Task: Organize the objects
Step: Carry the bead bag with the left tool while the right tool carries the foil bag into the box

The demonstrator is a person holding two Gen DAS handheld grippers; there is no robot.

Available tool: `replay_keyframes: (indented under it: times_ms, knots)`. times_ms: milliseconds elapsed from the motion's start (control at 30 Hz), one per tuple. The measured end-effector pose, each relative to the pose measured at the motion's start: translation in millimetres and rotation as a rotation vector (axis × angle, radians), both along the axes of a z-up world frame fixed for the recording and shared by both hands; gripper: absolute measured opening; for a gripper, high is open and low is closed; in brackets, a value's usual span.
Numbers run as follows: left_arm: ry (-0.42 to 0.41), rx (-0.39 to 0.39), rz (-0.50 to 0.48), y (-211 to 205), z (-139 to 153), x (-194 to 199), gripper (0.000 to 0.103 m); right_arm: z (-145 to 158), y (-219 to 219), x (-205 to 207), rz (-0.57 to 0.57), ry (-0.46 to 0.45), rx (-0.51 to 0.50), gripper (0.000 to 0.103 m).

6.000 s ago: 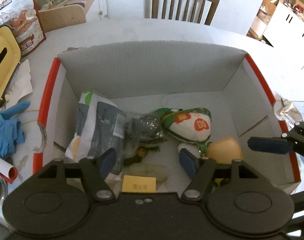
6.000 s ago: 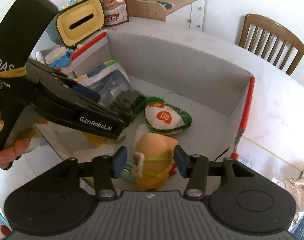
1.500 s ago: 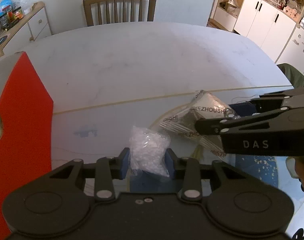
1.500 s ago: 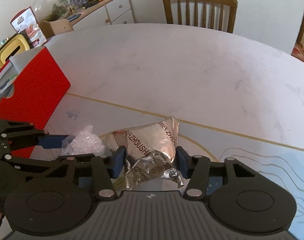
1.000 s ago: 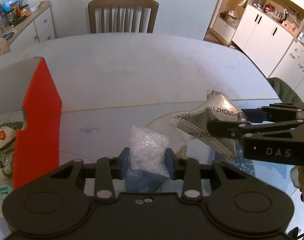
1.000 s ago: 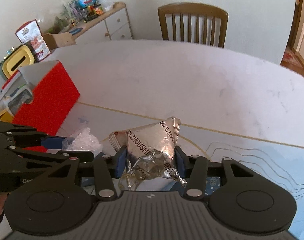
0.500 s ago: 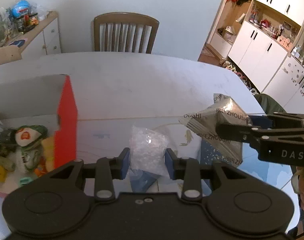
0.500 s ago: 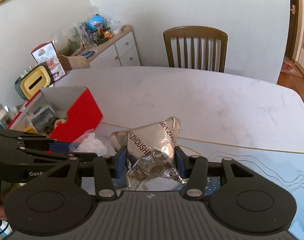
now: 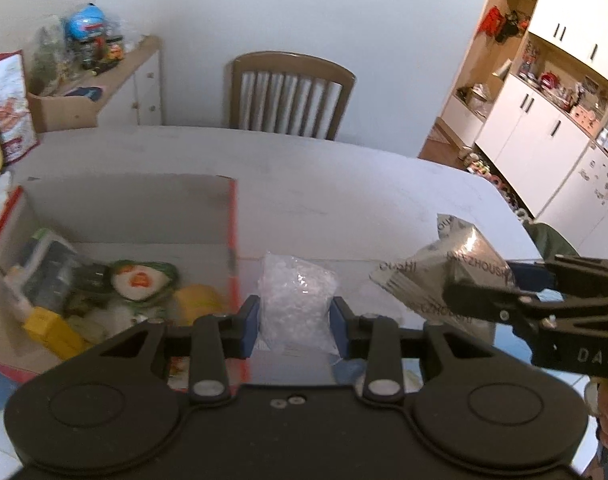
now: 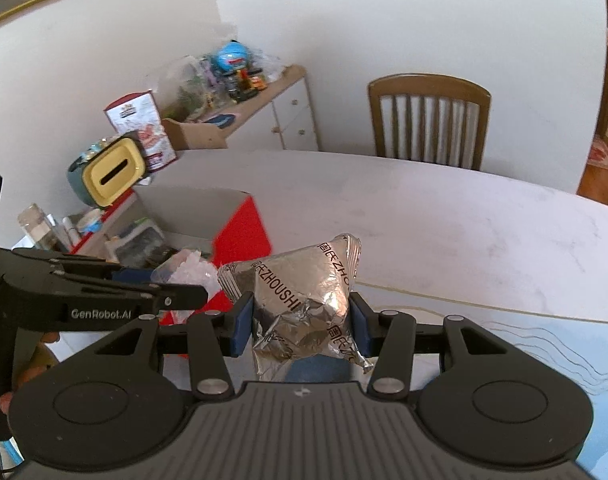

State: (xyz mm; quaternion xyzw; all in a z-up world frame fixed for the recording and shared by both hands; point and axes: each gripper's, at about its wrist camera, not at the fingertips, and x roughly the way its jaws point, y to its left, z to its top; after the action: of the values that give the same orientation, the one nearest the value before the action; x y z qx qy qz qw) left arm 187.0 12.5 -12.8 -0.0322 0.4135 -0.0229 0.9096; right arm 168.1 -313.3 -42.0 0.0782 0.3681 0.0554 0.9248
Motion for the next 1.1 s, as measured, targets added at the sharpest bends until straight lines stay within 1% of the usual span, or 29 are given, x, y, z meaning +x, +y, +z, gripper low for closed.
replay_keyframes:
  times_ms: [267,567,767,967,1100]
  knots:
    - [-0.019,0.002,0.057,54,16,1,0.036,2,47,18,0.054,0.009,-0.006,0.049]
    - [-0.023,0.001,0.107,108,20,10,0.036,1,93,38,0.083,0.019,-0.009,0.049]
    - [-0.016,0.012,0.119,139,18,20,0.036,-1,120,52,0.100,0.024,-0.013,0.049]
    - [0.021,0.019,0.117,160,7,38,0.036,-6,145,69,0.119,0.026,-0.031,0.049]
    - [0.043,0.025,0.115,172,-2,51,0.036,-16,159,83,0.127,0.040,-0.057,0.049]
